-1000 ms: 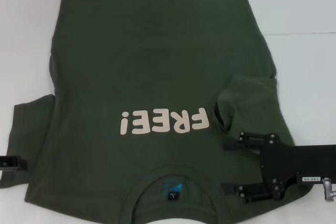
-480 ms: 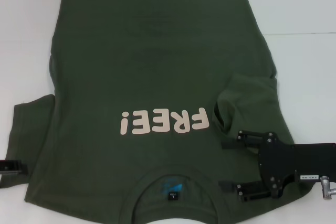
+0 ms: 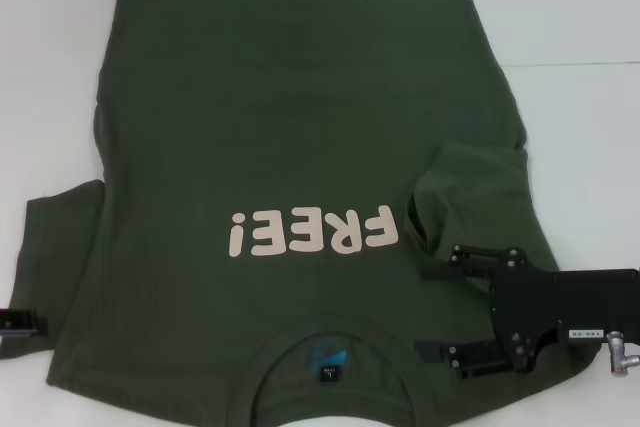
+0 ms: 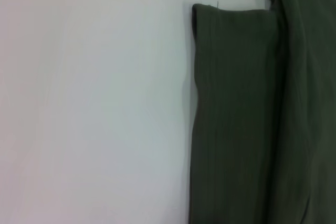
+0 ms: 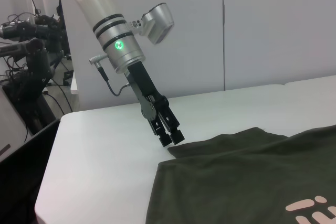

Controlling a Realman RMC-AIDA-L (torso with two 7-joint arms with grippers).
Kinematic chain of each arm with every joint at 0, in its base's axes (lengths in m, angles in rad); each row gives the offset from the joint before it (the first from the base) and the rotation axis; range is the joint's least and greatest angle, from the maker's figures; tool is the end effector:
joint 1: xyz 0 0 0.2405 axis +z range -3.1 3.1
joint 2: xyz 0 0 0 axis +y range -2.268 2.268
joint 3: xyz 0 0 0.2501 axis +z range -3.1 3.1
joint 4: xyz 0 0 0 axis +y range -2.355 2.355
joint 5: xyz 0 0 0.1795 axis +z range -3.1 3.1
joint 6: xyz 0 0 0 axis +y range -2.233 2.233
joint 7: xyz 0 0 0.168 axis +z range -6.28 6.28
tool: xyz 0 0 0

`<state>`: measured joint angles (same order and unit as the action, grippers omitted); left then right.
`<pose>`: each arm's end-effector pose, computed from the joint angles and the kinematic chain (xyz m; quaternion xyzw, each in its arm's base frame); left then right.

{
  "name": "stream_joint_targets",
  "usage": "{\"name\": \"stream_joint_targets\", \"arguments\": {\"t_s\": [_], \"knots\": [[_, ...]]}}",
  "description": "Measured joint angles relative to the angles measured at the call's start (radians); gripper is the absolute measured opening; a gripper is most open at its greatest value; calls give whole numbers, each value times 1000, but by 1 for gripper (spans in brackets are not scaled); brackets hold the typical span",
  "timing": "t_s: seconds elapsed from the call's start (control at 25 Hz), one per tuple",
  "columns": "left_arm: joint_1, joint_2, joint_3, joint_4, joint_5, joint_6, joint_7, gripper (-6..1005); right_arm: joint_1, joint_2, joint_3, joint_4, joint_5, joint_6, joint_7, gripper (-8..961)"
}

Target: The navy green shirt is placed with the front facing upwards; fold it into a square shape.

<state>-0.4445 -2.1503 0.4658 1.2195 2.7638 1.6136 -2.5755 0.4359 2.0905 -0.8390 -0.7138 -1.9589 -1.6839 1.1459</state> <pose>-0.3337 0.2740 0.0484 -0.6610 -0.7081 -0.0124 0.2478 0.2287 0.2675 -0.0310 -0.9663 0.0835 0.2320 0.0735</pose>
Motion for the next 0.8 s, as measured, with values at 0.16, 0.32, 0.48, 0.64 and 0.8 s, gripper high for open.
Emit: {"name": "stream_joint_targets", "arguments": {"t_s": [0.16, 0.32, 0.48, 0.64, 0.8], "knots": [[-5, 0, 3, 0, 0, 0, -1, 860, 1, 0, 0, 0, 0, 1, 1, 915], [-10, 1, 3, -1, 1, -3, -2, 860, 2, 0, 0, 1, 0, 2, 2, 915], [-14, 1, 5, -2, 1, -13, -10, 860, 3, 0, 0, 1, 0, 3, 1, 915], [-19, 1, 6, -2, 3, -13, -14, 860, 3, 0, 0, 5, 0, 9, 0, 915], [-25, 1, 7, -2, 15, -14, -14, 860, 7, 0, 0, 9, 0, 10, -1, 915]]}}
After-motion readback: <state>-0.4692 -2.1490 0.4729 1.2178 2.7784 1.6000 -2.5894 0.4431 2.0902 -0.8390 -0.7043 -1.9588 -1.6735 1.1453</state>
